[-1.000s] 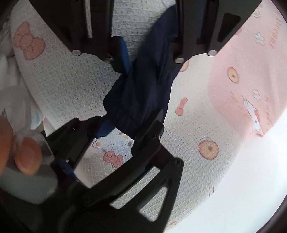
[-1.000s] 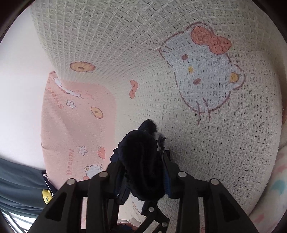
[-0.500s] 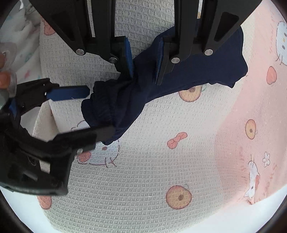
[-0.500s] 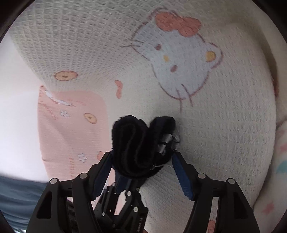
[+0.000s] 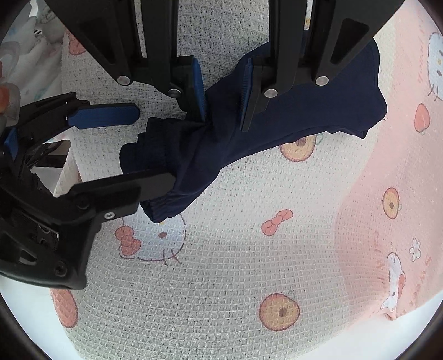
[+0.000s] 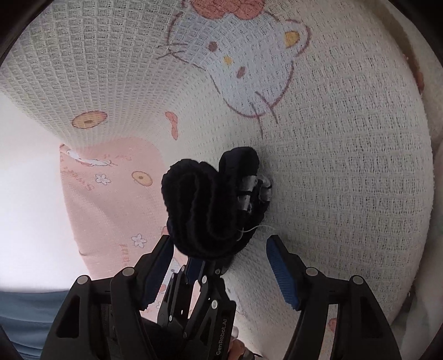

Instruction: Fold clothes

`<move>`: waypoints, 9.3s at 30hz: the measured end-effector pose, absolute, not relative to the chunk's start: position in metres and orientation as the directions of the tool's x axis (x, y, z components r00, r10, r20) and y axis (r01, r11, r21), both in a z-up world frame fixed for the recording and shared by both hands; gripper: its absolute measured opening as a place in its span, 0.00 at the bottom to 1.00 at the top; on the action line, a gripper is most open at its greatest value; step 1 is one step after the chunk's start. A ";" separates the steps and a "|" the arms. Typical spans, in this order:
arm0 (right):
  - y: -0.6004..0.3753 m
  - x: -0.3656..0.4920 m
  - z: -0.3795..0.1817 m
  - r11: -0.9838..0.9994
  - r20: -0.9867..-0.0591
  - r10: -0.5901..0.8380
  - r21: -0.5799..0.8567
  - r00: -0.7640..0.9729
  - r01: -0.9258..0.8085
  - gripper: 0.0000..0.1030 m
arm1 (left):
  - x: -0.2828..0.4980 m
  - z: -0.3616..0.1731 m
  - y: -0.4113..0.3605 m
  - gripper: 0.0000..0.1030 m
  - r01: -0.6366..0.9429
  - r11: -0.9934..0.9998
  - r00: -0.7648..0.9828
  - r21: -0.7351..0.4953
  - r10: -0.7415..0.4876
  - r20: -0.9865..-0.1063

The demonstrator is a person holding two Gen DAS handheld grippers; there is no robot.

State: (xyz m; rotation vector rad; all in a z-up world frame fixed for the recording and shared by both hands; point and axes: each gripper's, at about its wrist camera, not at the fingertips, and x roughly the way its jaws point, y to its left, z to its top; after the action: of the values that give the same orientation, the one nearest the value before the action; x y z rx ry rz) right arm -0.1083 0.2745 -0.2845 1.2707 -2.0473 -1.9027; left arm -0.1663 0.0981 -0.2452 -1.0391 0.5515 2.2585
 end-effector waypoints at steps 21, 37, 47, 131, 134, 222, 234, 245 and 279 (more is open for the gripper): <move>0.279 -0.125 -0.287 -0.099 -0.473 -0.525 0.860 -0.708 -0.501 0.29 | -0.155 -0.257 0.096 0.20 -0.692 -0.714 -0.481 0.109 0.343 -0.807; 0.231 -0.163 -0.214 -0.512 -0.533 -0.481 0.815 -0.696 -0.270 0.24 | -0.199 -0.232 0.016 0.21 -0.424 -0.825 -0.198 -0.373 0.486 -0.851; 0.179 -0.188 -0.200 -0.756 -0.648 -0.431 0.639 -0.629 -0.140 0.24 | -0.226 -0.206 -0.025 0.21 -0.365 -0.752 -0.087 -0.549 0.614 -0.784; 0.180 -0.199 -0.239 -0.712 -0.701 -0.501 0.667 -0.507 -0.219 0.37 | -0.256 -0.239 -0.021 0.28 -0.312 -0.801 -0.047 -0.512 0.551 -0.833; 0.176 -0.199 -0.237 -0.730 -0.698 -0.497 0.658 -0.517 -0.186 0.16 | -0.258 -0.241 -0.024 0.28 -0.310 -0.795 -0.042 -0.522 0.560 -0.828; 0.158 -0.245 -0.282 -0.727 -0.732 -0.515 0.649 -0.446 -0.225 0.67 | -0.275 -0.282 -0.123 0.64 -0.024 -0.888 -0.294 -0.459 0.445 -0.846; 0.186 -0.234 -0.306 -0.424 -0.526 -0.578 0.847 -0.624 -0.321 0.67 | -0.268 -0.302 -0.125 0.40 0.166 -0.707 -0.291 -0.688 0.632 -0.719; 0.182 -0.224 -0.316 -0.460 -0.569 -0.508 0.814 -0.647 -0.355 0.15 | -0.261 -0.308 -0.124 0.39 0.224 -0.641 -0.341 -0.734 0.654 -0.675; 0.144 -0.171 -0.212 -0.711 -0.662 -0.578 0.695 -0.477 -0.105 0.13 | -0.162 -0.267 -0.144 0.23 0.276 -0.375 -0.463 -0.885 0.755 -0.465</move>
State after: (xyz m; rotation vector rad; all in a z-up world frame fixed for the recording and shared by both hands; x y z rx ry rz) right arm -0.1709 0.1442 -0.2119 1.4035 -1.0024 -2.2553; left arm -0.1623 -0.1441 -0.2667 -1.3761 -1.4980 1.8996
